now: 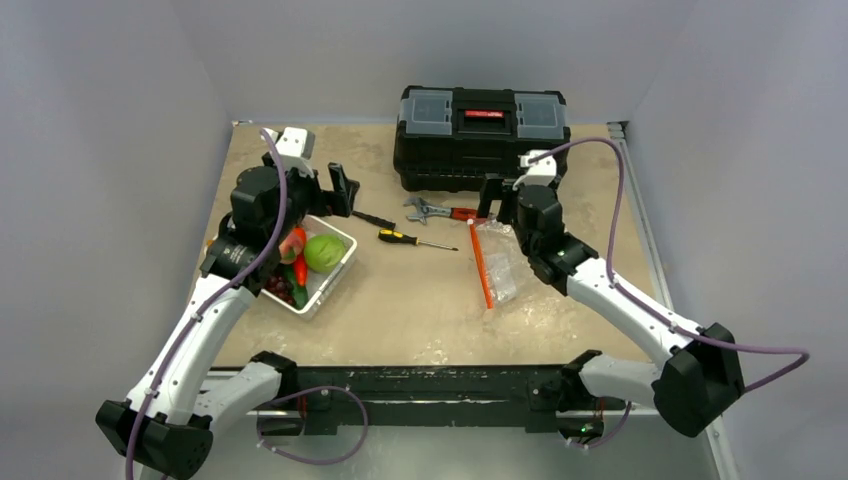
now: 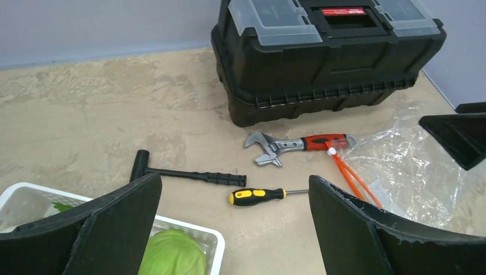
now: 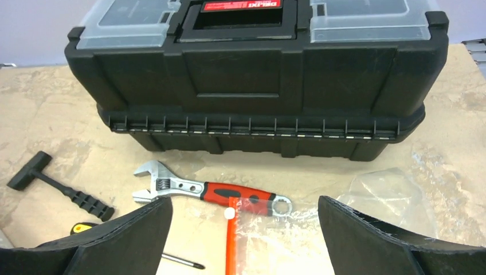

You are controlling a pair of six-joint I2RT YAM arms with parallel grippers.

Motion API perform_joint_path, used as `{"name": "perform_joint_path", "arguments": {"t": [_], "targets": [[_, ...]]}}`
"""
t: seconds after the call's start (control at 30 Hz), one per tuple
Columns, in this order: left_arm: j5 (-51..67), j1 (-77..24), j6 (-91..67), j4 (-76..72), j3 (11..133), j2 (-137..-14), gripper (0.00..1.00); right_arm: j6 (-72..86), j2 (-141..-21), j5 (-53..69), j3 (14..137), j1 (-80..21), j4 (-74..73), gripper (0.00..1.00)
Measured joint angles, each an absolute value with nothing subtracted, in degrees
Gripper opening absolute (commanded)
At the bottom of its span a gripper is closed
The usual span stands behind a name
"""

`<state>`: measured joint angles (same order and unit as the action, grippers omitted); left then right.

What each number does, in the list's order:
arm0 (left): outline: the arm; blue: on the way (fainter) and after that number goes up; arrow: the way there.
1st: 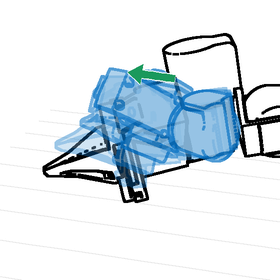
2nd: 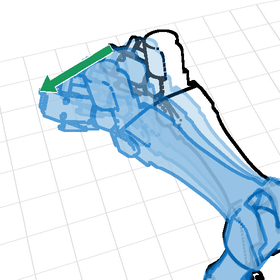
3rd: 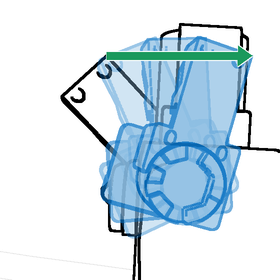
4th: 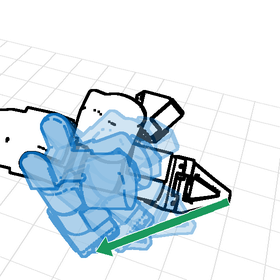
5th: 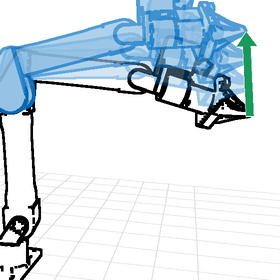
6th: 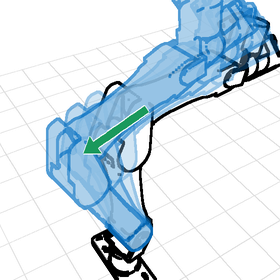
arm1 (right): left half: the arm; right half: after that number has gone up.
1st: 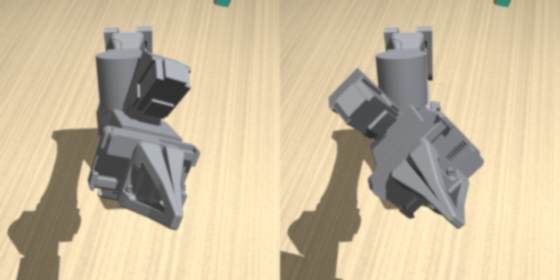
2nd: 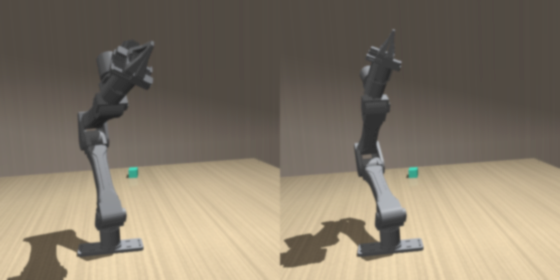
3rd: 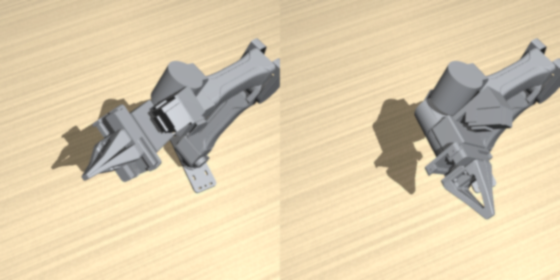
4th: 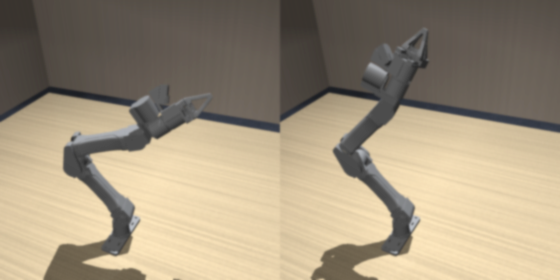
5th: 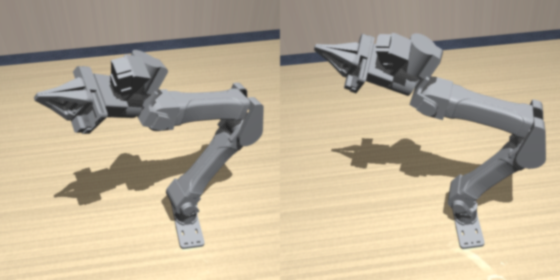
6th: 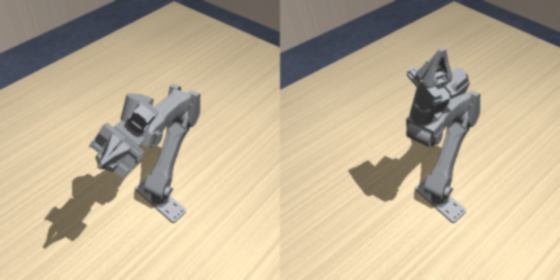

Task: Place the food in the zip-top bag and seal the zipper
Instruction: Pick up the zipper food storage bag at the center of the board.

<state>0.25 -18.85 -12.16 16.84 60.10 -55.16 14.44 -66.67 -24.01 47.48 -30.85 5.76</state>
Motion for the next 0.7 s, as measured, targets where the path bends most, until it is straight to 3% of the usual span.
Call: {"name": "perform_joint_path", "arguments": {"t": [0.27, 0.57, 0.7], "targets": [[5.15, -20.34, -12.47, 16.8, 60.1, -57.23, 1.0, 19.07, -74.98, -30.74, 54.5, -39.35, -5.74, 0.99], [6.44, -20.34, -12.88, 16.97, 60.1, -57.78, 1.0, 25.74, -86.13, -31.79, 60.8, -39.59, -19.92, 0.99], [6.59, -20.34, -12.93, 17.23, 60.12, -57.78, 1.0, 26.44, -92.23, -35.27, 64.66, -43.7, -25.52, 0.93]]}}
